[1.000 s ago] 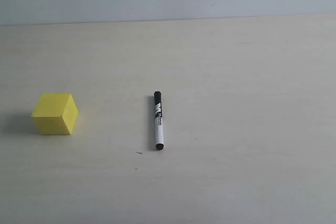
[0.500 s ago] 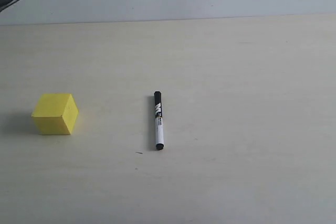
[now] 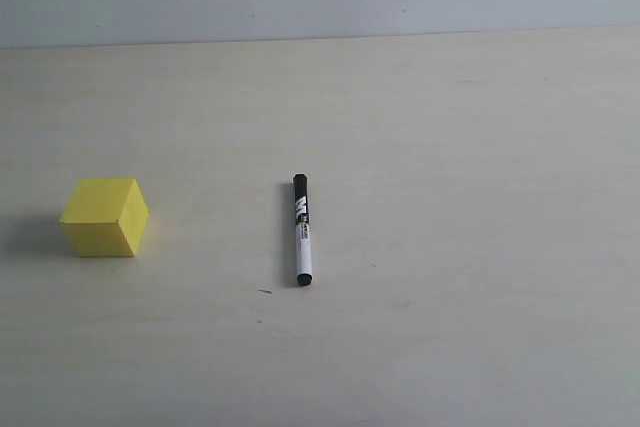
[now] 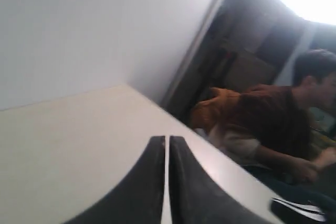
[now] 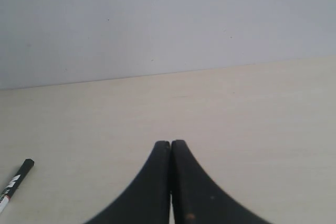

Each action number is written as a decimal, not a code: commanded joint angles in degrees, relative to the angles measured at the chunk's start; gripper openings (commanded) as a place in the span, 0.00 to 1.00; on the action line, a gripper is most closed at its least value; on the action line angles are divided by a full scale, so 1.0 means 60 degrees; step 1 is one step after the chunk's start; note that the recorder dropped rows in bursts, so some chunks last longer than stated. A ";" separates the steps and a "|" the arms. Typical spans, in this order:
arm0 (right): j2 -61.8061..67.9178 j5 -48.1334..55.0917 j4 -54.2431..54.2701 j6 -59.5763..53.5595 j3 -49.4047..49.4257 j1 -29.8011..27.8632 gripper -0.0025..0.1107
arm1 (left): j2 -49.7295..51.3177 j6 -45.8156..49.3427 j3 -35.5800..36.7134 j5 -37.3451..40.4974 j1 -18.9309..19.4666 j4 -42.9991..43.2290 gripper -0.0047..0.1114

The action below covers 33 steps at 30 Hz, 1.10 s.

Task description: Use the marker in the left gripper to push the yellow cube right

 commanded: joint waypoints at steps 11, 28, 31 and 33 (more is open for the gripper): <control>-0.0059 -0.0044 -0.0054 -0.0027 0.0044 -0.0048 0.02 | 0.0460 0.1950 -0.1301 0.5722 -0.0748 0.3572 0.22; -0.0059 -0.0044 -0.0054 -0.0027 0.0044 -0.0048 0.02 | 0.4015 1.1594 -0.4513 1.9696 -0.3157 -0.5576 0.04; -0.0059 -0.0044 -0.0054 -0.0027 0.0044 -0.0048 0.02 | 0.4690 1.1568 -0.5192 1.9696 -0.3133 -0.8347 0.13; -0.0059 -0.0044 -0.0054 -0.0027 0.0044 -0.0048 0.02 | 0.5012 1.1735 -0.5326 1.9277 -0.3297 -1.0049 0.25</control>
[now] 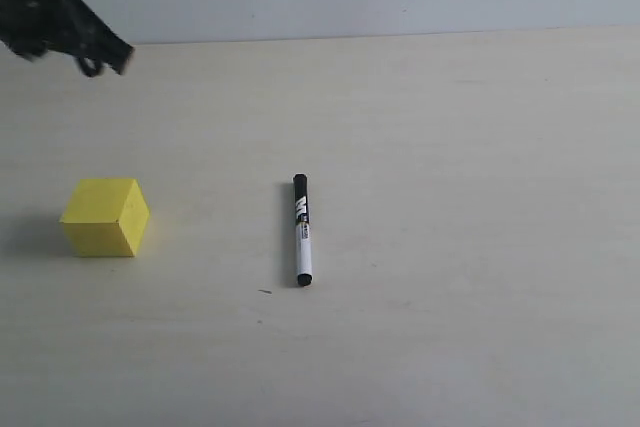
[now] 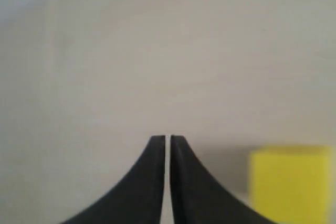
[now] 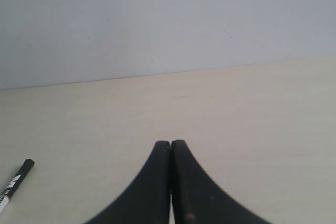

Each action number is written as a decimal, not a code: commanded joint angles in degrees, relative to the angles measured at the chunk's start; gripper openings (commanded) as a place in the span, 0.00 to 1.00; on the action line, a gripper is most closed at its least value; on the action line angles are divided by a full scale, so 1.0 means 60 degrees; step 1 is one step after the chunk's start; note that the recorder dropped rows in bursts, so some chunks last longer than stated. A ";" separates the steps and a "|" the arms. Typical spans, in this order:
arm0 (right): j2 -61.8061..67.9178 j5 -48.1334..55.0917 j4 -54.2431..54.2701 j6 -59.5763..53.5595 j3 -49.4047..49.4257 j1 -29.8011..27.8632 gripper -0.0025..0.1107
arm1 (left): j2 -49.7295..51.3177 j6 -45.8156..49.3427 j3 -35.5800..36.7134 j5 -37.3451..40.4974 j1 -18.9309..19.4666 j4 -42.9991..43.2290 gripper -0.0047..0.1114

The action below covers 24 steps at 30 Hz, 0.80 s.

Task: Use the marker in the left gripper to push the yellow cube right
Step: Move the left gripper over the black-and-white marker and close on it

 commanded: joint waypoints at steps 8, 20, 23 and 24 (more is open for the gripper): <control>-0.0059 -0.0044 -0.0054 -0.0027 0.0044 -0.0048 0.02 | 0.1805 0.0279 -0.0562 -0.2804 -0.1251 -0.5552 0.65; -0.0059 -0.0044 -0.0054 -0.0027 0.0044 -0.0048 0.02 | 0.3301 -0.0367 -0.1511 -0.2912 -0.1681 -0.6236 0.64; -0.0059 -0.0044 -0.0054 -0.0027 0.0044 -0.0048 0.02 | 0.3570 -0.0072 -0.1703 -0.2894 -0.1698 -0.6599 0.63; -0.0059 -0.0061 -0.0054 -0.0028 0.0044 -0.0048 0.02 | 0.3634 0.0013 -0.1747 -0.2783 -0.1698 -0.6721 0.63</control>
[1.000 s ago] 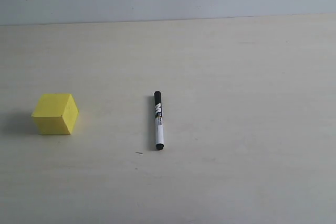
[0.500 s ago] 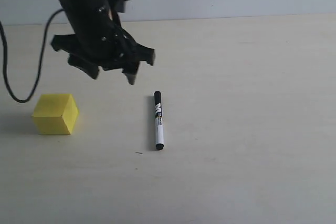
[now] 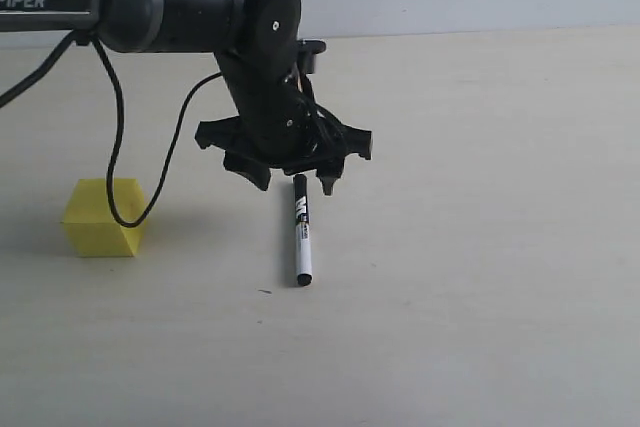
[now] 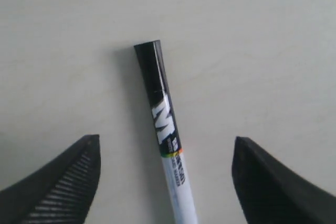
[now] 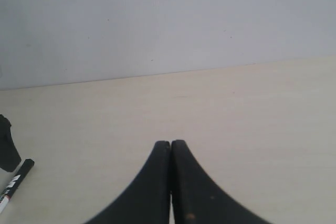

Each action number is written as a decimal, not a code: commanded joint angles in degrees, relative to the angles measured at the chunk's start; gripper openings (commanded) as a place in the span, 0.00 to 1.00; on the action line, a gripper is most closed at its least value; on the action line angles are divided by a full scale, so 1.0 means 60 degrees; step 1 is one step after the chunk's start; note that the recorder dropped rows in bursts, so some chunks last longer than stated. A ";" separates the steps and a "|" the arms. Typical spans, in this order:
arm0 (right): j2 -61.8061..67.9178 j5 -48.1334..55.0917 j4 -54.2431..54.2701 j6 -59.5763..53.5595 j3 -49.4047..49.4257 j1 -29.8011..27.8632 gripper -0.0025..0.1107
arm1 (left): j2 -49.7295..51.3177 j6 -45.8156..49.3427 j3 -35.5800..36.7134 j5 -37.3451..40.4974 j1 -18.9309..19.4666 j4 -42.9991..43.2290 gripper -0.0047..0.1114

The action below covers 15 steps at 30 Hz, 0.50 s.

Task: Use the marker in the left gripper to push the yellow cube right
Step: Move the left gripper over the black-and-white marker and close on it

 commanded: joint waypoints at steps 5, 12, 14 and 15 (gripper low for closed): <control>-0.0059 -0.0058 -0.0054 -0.0028 0.0044 -0.0048 0.02 | 0.0562 0.0228 -0.0280 0.0720 -0.0023 -0.0468 0.63; -0.0059 -0.0058 -0.0054 -0.0028 0.0044 -0.0048 0.02 | 0.1043 0.0185 -0.0280 0.0720 -0.0023 -0.1095 0.63; -0.0059 -0.0058 -0.0054 -0.0028 0.0044 -0.0048 0.02 | 0.1100 0.0185 -0.0280 0.0763 -0.0023 -0.1168 0.63; -0.0059 -0.0058 -0.0054 -0.0028 0.0044 -0.0048 0.02 | 0.1142 0.0185 -0.0280 0.0789 -0.0023 -0.1168 0.63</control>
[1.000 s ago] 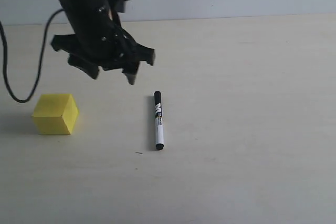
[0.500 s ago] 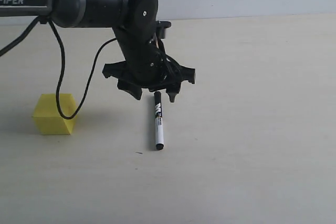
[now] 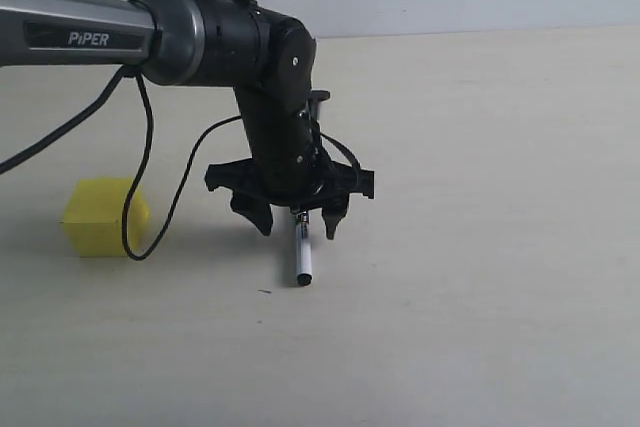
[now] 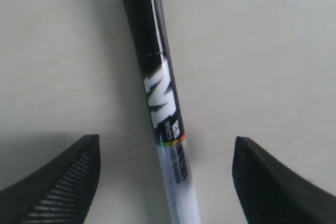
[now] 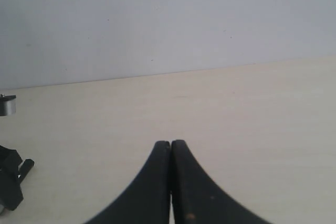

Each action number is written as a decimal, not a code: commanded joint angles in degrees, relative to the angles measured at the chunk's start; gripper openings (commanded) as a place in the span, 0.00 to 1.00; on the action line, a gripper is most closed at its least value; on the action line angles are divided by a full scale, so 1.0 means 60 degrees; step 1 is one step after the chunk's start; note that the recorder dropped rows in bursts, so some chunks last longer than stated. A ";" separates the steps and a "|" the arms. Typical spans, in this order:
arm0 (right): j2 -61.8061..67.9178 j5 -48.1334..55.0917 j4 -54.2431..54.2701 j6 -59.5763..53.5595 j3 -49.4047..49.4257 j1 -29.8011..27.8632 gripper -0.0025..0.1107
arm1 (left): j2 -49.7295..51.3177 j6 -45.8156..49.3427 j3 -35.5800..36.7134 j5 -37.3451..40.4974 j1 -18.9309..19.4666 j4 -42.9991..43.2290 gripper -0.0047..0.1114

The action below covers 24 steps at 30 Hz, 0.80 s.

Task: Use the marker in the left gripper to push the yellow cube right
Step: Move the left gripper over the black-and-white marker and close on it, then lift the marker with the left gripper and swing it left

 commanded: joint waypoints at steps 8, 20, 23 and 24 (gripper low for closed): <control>-0.0059 -0.0058 -0.0054 -0.0028 0.0044 -0.0048 0.02 | 0.0126 0.0018 -0.0074 0.0185 -0.0023 -0.0320 0.42; -0.0059 -0.0058 -0.0054 -0.0028 0.0044 -0.0048 0.02 | -0.0474 0.2479 -0.0845 0.1453 -0.0023 -0.0279 0.04; -0.0059 -0.0058 -0.0054 -0.0028 0.0044 -0.0048 0.02 | -0.1175 0.4617 -0.1484 0.2546 -0.0069 -0.0191 0.04; -0.0059 -0.0058 -0.0054 -0.0028 0.0044 -0.0048 0.02 | -0.1397 0.5050 -0.1614 0.2546 -0.0069 -0.0174 0.04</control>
